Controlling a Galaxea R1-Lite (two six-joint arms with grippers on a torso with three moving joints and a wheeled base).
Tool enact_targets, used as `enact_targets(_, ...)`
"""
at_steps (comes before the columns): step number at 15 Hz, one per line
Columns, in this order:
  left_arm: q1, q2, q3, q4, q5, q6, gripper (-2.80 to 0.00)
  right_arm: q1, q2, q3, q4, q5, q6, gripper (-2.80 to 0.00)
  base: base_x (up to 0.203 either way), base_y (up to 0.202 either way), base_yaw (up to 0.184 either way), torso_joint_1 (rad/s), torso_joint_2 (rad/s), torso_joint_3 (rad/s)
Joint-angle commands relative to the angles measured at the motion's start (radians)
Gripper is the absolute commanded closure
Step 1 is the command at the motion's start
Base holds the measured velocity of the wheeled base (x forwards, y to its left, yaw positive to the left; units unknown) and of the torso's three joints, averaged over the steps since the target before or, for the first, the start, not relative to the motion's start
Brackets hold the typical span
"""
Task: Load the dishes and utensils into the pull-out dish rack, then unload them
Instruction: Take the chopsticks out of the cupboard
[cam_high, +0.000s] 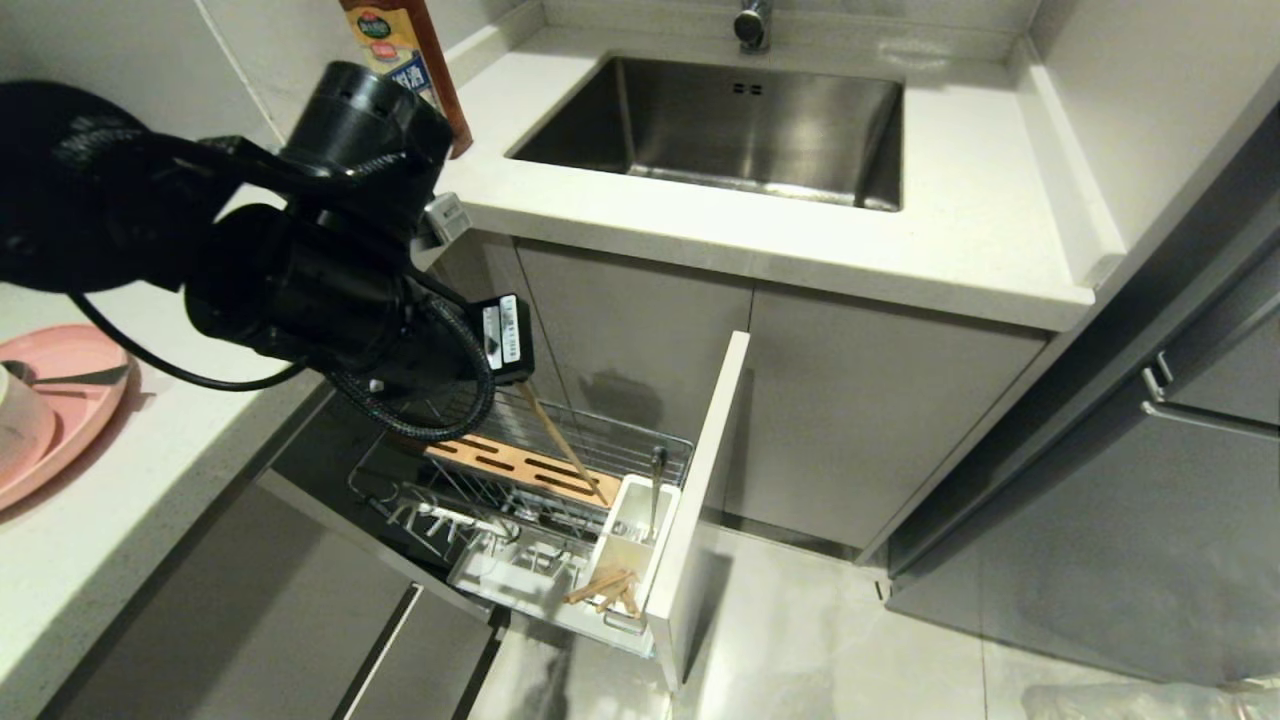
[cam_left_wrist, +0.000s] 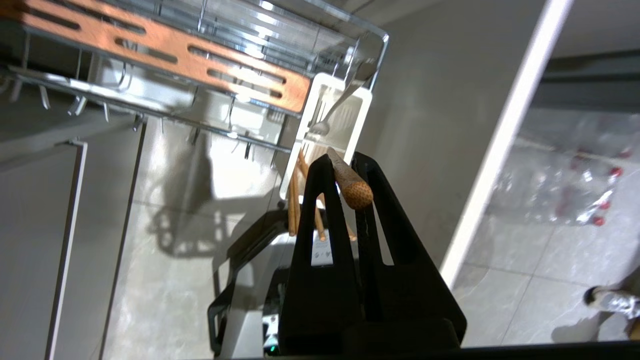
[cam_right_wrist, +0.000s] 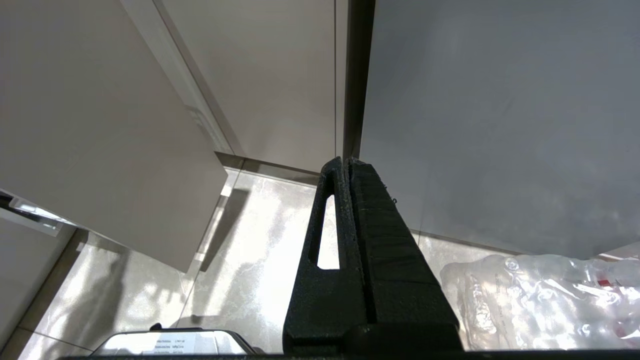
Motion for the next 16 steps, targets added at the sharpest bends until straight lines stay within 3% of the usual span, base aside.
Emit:
enact_targets(1,0.0,-0.062,-0.003,0.003,0.003,-0.003,0.0,0.0,0.0,0.002,0.001,0.0,0.0,0.0,0.0,0.0,0.0,0.0,0.0,0.0)
enact_targets(3,0.001,-0.116,-0.011,0.002,0.012,-0.004,0.0,0.0,0.0,0.003,0.001,0.0,0.0,0.0,0.0,0.0,0.0,0.0,0.0,0.0)
enact_targets(6,0.005,-0.207,-0.035,-0.021,0.146,-0.005,0.0,0.0,0.0,0.003,0.0,0.0,0.0,0.0,0.0,0.0,0.0,0.0,0.0,0.0)
enact_targets(8,0.023,-0.251,-0.041,-0.07,0.193,-0.003,0.0,0.0,0.0,0.002,0.001,0.0,0.0,0.0,0.0,0.0,0.0,0.0,0.0,0.0)
enact_targets(13,0.094,-0.371,-0.094,-0.092,0.206,-0.002,0.0,0.0,0.0,0.003,0.001,0.0,0.0,0.0,0.0,0.0,0.0,0.0,0.0,0.0)
enact_targets(16,0.207,-0.422,-0.145,-0.094,0.206,-0.003,0.0,0.0,0.0,0.003,0.001,0.0,0.0,0.0,0.0,0.0,0.0,0.0,0.0,0.0)
